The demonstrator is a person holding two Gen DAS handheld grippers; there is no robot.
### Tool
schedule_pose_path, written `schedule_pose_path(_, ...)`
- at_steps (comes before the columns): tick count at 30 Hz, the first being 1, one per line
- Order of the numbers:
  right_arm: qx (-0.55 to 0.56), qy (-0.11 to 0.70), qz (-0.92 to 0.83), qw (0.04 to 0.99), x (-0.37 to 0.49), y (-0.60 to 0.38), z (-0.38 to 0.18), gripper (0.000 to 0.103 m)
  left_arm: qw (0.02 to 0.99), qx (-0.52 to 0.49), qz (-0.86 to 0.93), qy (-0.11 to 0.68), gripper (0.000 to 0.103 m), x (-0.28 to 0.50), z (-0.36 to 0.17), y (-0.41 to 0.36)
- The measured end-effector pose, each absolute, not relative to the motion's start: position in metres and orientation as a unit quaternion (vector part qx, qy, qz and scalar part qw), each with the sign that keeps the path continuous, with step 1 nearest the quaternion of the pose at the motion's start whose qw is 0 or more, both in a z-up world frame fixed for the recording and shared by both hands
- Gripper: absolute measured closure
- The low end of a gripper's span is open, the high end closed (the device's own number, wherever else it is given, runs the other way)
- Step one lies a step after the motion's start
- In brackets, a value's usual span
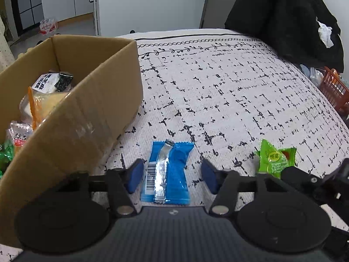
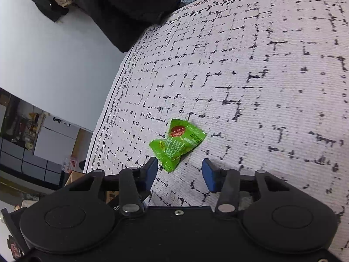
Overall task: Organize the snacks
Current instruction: 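Grasp the blue packet with the left gripper while the right grasps the green packet, then carry the blue and green packets over the cardboard box with both grippers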
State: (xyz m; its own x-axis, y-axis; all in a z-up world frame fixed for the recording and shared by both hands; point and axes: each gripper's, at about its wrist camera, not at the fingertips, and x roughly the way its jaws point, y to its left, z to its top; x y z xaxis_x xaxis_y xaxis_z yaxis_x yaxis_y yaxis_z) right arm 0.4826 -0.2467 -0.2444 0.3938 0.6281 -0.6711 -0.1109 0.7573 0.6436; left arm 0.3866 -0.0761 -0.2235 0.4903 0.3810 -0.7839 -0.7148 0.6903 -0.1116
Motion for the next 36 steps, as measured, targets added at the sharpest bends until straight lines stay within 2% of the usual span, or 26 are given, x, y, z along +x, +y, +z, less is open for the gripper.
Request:
schedule_pose_path(1, 0.258, 0.499, 0.232, 0.794, 0.483, -0.245, -0.245, 0.057, 0.835, -0.222, 0.327, 0.383, 0.065, 0.387, -0.223, -0.075)
schedule_pose_path(5, 0.263, 0.497, 0.225, 0.796, 0.489, -0.24, -0.248, 0.057, 0.842, -0.244, 0.305, 0.373, 0.07, 0.389, -0.222, -0.068)
schedule_pose_path(16, 0.281, 0.488, 0.2, 0.802, 0.505, -0.222, -0.253, 0.056, 0.844, -0.271, 0.273, 0.373, 0.07, 0.389, -0.219, -0.059)
schedule_pose_path(22, 0.219, 0.477, 0.188, 0.83, 0.508, -0.196, -0.249, 0.057, 0.847, -0.281, 0.258, 0.371, 0.07, 0.392, -0.213, -0.047)
schedule_pose_path(24, 0.184, 0.474, 0.179, 0.842, 0.504, -0.189, -0.246, 0.069, 0.847, -0.283, 0.255, 0.37, 0.07, 0.392, -0.211, -0.043)
schedule_pose_path(26, 0.165, 0.47, 0.172, 0.85, 0.501, -0.186, -0.244, 0.076, 0.847, -0.287, 0.252, 0.37, 0.07, 0.392, -0.209, -0.04)
schedule_pose_path(36, 0.164, 0.442, 0.189, 0.861, 0.485, -0.184, -0.218, 0.077, 0.862, -0.285, 0.219, 0.358, 0.071, 0.384, -0.177, -0.04)
